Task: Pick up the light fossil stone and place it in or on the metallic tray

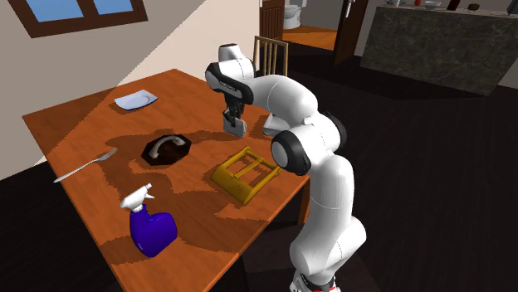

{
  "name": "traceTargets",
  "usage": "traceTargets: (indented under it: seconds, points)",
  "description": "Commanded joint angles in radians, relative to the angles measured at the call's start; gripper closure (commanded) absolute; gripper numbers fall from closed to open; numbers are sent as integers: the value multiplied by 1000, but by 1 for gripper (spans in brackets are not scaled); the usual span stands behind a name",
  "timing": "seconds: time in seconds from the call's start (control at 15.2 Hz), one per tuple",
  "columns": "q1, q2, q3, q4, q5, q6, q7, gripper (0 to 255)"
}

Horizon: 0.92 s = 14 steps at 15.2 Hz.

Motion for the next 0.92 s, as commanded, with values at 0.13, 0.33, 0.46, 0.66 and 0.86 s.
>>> traceTargets:
  seconds: [0.13,0.33,0.46,0.66,0.86]
  points:
    - [2,15,0,73,-1,-58,0,255]
    - [4,32,1,139,-3,-108,0,255]
    - [5,46,1,188,-5,-142,0,255]
    - [8,73,1,269,-8,-197,1,255]
    - [13,107,2,365,-12,-258,1,255]
